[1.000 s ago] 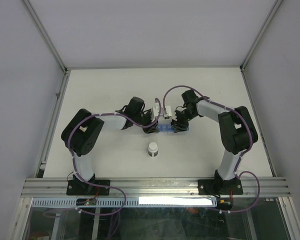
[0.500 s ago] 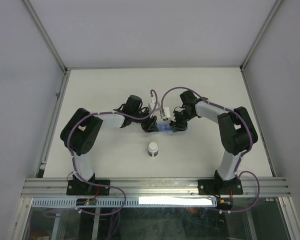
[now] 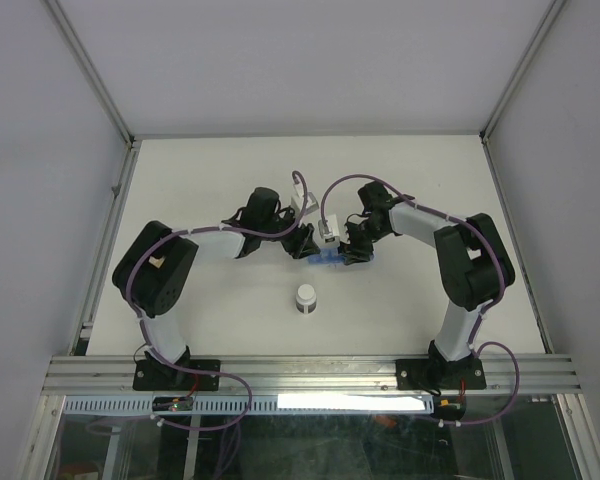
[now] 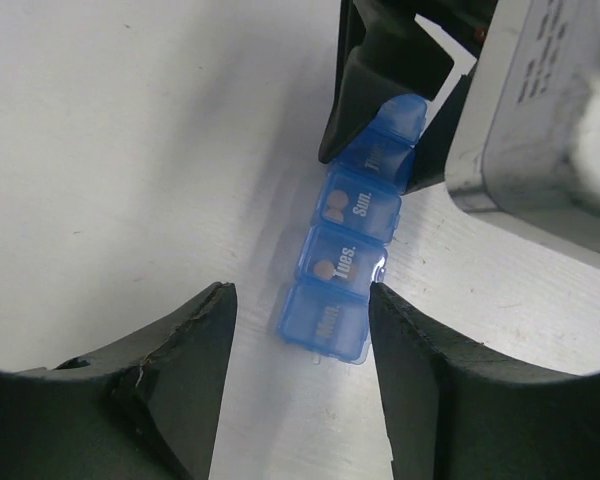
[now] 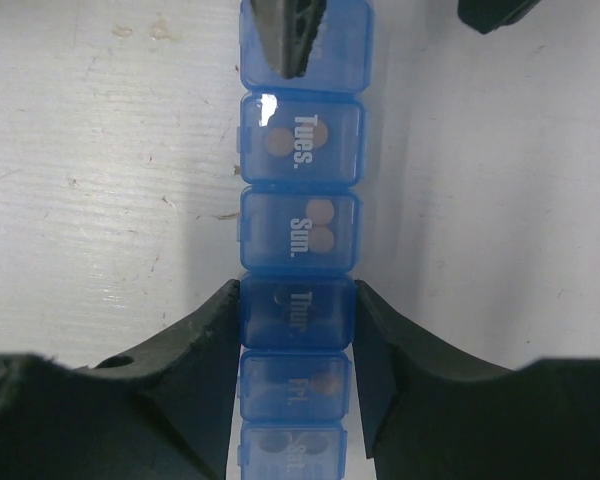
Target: Sort the pills into containers
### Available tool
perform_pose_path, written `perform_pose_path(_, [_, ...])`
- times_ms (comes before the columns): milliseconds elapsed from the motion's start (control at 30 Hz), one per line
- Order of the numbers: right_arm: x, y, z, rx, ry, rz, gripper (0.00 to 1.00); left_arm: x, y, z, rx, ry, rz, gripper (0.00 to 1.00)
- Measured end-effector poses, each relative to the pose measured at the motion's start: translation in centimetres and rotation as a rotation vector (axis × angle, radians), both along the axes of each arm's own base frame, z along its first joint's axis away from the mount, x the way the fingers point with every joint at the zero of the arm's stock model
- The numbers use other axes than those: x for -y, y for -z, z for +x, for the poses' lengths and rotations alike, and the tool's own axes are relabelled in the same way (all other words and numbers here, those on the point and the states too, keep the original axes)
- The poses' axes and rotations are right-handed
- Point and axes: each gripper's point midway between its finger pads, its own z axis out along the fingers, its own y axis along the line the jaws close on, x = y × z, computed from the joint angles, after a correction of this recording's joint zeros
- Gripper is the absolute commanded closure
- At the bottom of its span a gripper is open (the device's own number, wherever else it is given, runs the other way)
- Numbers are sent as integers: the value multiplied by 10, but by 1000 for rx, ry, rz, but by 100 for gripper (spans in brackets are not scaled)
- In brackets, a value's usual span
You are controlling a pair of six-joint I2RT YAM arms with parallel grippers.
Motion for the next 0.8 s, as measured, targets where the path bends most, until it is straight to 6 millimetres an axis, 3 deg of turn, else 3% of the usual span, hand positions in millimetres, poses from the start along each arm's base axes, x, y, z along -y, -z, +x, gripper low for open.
perform_pose_path(200, [0,0,0,0,0,0,75,-5,-13,0,64,-21,-14,24])
perform_pose_path(367, [0,0,0,0,0,0,75,-14,-13,-11,119,9,-1,23])
perform_pose_path(800, [0,0,0,-1,0,0,75,-14,7,-11,157,55,66,24])
